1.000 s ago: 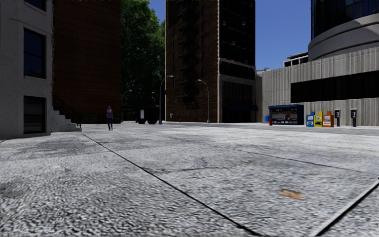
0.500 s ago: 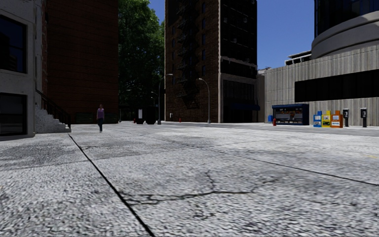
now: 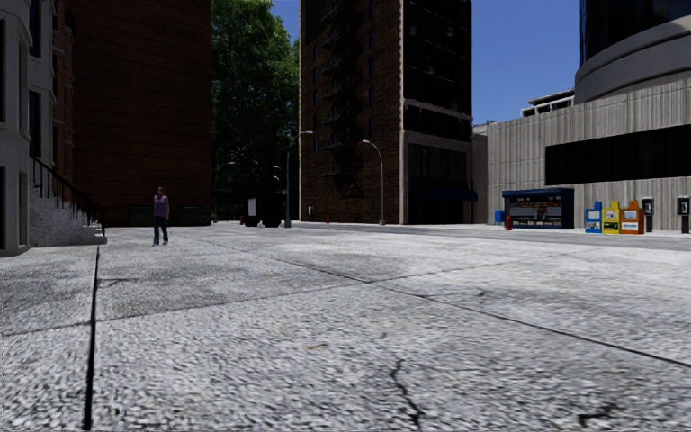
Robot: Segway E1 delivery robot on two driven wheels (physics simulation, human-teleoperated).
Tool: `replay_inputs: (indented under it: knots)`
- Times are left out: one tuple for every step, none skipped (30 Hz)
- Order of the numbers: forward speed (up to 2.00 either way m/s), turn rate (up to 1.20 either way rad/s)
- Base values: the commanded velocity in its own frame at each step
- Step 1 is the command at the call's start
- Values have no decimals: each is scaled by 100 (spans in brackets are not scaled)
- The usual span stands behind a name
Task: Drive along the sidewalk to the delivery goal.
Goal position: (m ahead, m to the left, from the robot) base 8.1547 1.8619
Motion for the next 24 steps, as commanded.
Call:
replay_inputs:
  knots:
    - [200,0]
    - [200,0]
    - [200,0]
    - [200,0]
    - [200,0]
    - [200,0]
    - [200,0]
    - [200,0]
    - [200,0]
    - [200,0]
    - [200,0]
    - [200,0]
    - [200,0]
    - [200,0]
    - [200,0]
    - [200,0]
    - [200,0]
    - [200,0]
    - [200,5]
    - [200,5]
    - [200,12]
    - [200,14]
    - [200,17]
    - [200,17]
